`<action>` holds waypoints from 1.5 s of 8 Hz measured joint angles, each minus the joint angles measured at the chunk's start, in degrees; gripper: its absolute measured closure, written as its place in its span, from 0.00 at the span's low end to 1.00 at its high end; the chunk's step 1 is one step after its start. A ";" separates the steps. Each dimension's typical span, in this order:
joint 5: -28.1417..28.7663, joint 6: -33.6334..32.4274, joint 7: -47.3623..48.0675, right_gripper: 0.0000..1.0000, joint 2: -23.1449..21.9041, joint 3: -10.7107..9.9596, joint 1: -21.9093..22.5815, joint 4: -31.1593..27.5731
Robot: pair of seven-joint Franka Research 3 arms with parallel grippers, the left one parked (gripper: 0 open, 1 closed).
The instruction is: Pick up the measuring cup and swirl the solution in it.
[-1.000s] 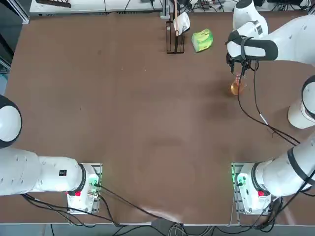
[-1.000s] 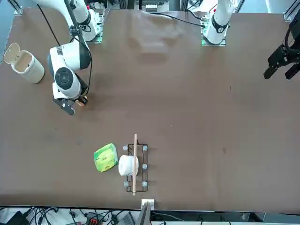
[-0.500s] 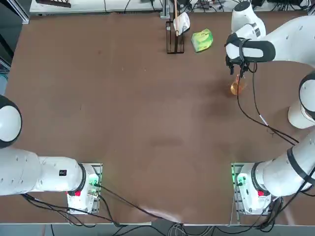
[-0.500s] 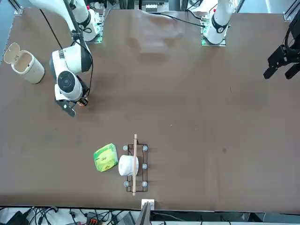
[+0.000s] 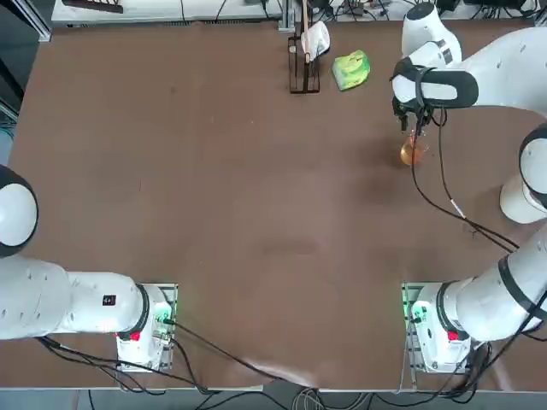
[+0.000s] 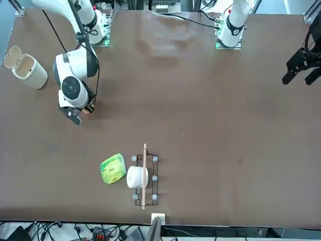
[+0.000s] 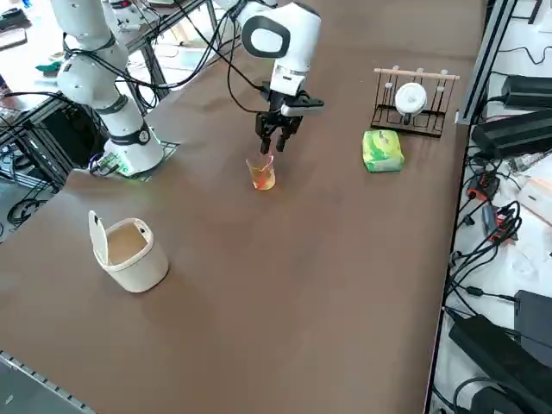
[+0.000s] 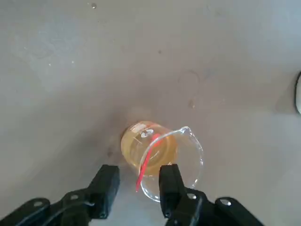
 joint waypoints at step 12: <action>1.91 -1.24 -11.64 0.98 -1.95 0.01 -0.52 0.83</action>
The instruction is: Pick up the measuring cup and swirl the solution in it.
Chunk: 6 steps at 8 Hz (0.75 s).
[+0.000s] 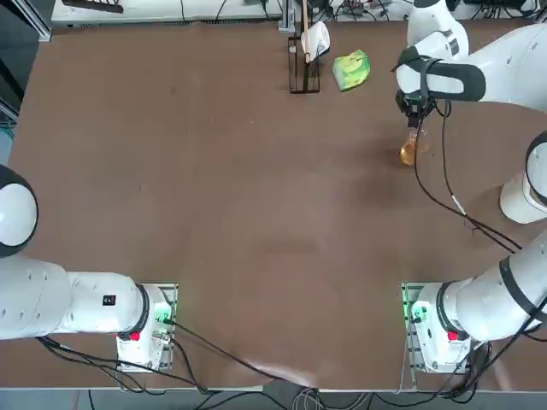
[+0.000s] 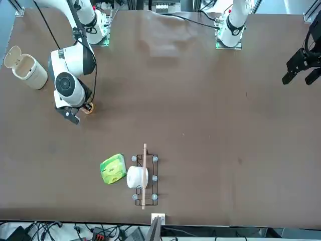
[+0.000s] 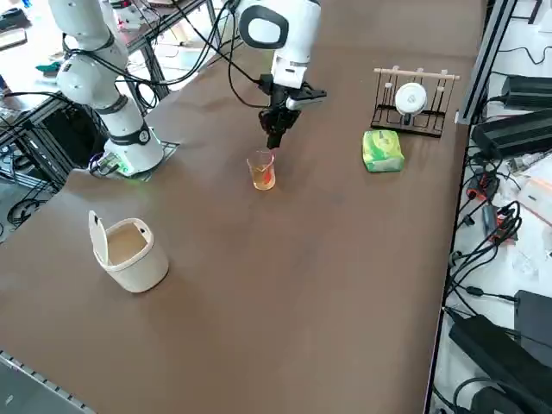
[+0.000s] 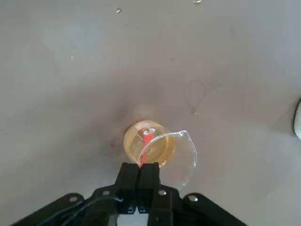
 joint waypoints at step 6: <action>5.52 -2.40 -28.72 0.98 -2.48 0.01 -2.38 -2.31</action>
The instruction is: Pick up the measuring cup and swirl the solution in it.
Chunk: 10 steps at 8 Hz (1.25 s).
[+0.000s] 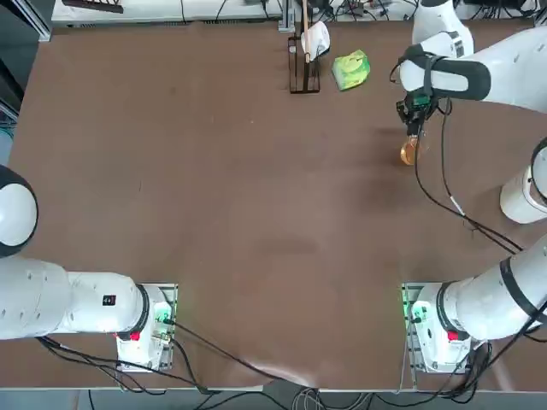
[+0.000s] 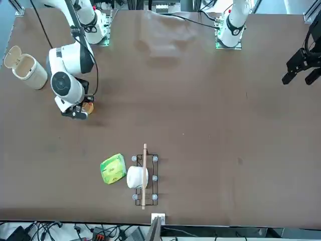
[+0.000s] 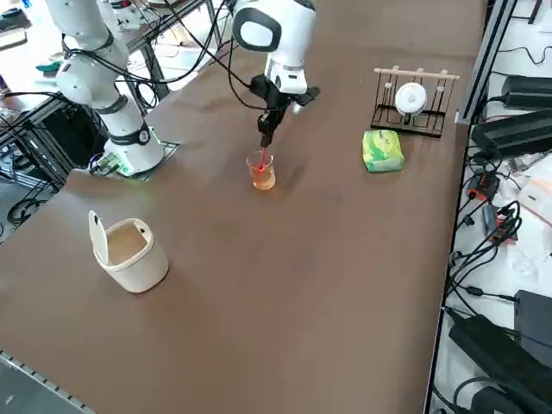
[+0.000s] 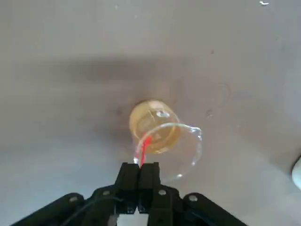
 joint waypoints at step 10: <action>3.82 2.74 -13.77 0.98 3.62 0.67 -4.40 3.84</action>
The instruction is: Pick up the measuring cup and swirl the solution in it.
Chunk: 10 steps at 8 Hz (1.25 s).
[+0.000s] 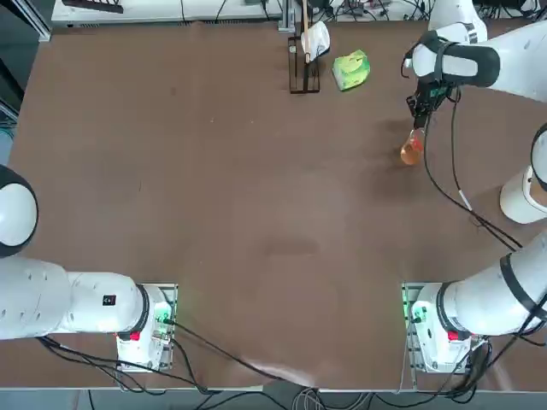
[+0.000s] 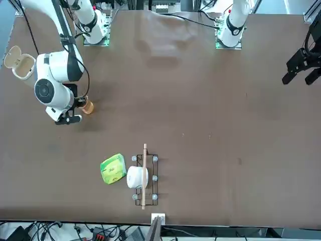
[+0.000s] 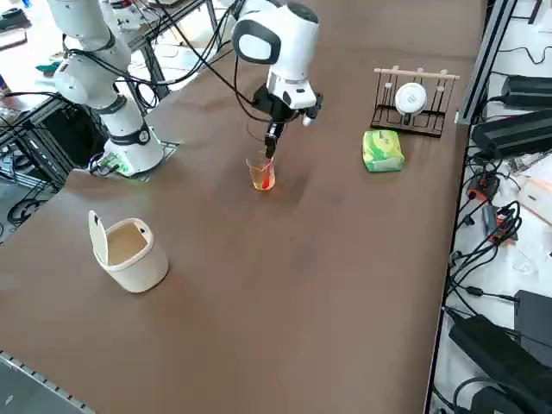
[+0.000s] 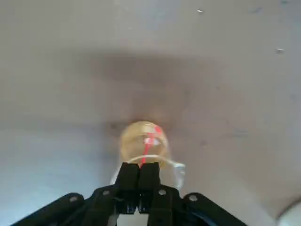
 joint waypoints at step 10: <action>-7.98 -8.05 -2.16 0.98 -0.10 -0.31 1.63 0.48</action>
